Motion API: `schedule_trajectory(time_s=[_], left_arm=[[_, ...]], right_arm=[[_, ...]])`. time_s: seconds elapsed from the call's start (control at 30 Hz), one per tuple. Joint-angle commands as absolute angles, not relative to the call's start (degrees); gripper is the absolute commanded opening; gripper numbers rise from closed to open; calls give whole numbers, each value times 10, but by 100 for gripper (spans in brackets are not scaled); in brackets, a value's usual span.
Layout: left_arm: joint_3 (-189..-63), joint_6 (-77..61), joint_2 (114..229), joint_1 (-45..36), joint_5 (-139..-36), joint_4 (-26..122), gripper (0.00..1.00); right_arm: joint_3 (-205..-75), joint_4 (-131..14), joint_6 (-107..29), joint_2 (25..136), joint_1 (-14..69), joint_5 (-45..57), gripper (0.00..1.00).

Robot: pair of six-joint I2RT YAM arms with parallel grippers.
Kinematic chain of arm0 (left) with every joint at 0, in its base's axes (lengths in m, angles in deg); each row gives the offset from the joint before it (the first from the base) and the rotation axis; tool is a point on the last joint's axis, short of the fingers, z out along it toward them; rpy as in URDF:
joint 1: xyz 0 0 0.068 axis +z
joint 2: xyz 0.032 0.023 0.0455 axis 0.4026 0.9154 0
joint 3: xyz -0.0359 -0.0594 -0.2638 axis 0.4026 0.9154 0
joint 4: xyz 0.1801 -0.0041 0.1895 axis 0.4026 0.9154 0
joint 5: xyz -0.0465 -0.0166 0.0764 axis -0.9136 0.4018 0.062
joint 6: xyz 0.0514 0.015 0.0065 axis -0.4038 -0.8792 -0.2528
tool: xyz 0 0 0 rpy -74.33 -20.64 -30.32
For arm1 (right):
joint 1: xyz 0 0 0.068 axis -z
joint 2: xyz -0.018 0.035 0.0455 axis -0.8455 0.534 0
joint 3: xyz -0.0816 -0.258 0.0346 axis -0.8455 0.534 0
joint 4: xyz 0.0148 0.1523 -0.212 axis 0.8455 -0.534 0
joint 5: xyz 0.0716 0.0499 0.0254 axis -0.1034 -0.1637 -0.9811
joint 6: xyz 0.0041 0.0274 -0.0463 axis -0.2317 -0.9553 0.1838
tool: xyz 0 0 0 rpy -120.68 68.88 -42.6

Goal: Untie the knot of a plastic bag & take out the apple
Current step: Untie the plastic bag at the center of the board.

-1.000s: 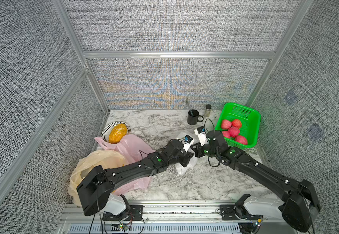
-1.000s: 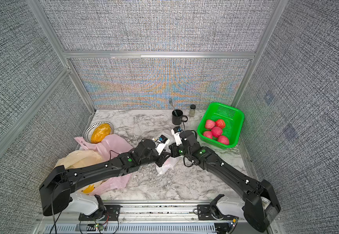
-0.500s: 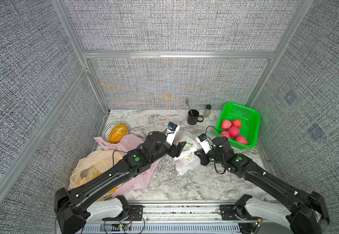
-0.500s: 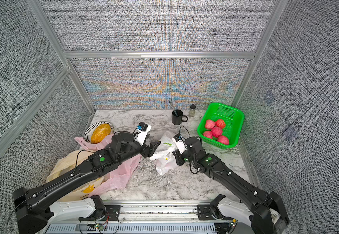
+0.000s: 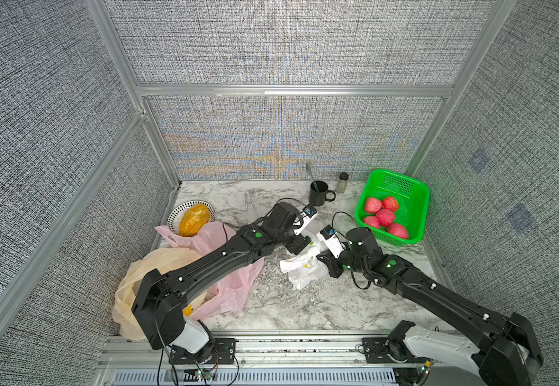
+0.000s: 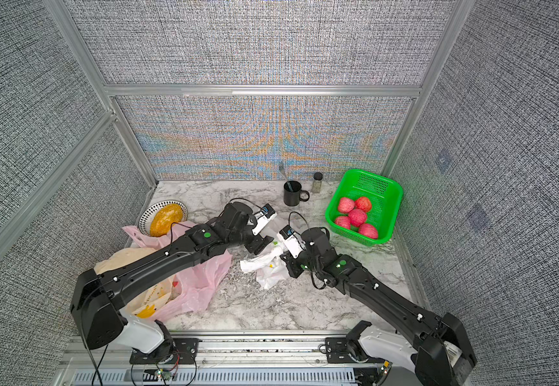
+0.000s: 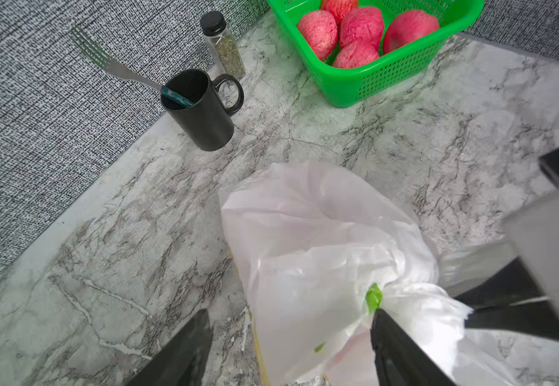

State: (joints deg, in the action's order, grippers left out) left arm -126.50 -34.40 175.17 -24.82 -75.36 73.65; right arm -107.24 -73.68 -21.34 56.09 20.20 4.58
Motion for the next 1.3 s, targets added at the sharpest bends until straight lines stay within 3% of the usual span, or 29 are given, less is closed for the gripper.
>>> schedule_trajectory(time_s=[0.0, 0.2, 0.37, 0.53, 0.83, 0.9, 1.13, 1.27], left_arm=[[-1280, -399, 1769, -244, -780, 758, 76], [-1309, -420, 1791, -236, -807, 817, 75], [-1283, -408, 1774, -222, -827, 794, 82], [-1289, -412, 1795, -213, -869, 801, 83], [-1316, -442, 1848, -213, -882, 774, 72], [-1324, -446, 1856, -213, -886, 776, 63], [-1351, -431, 1869, -213, -897, 798, 16], [-1359, -380, 1876, -206, -863, 807, 1]], right_arm=[[-1081, -740, -208, 566, 201, 37, 0], [-1089, -742, -208, 573, 201, 41, 0], [-1084, -740, -210, 562, 203, 37, 0], [-1079, -736, -214, 559, 206, 29, 0], [-1083, -732, -216, 563, 206, 8, 0], [-1083, -733, -217, 562, 206, 5, 0], [-1087, -738, -219, 568, 209, 3, 0], [-1089, -735, -225, 563, 212, 6, 0]])
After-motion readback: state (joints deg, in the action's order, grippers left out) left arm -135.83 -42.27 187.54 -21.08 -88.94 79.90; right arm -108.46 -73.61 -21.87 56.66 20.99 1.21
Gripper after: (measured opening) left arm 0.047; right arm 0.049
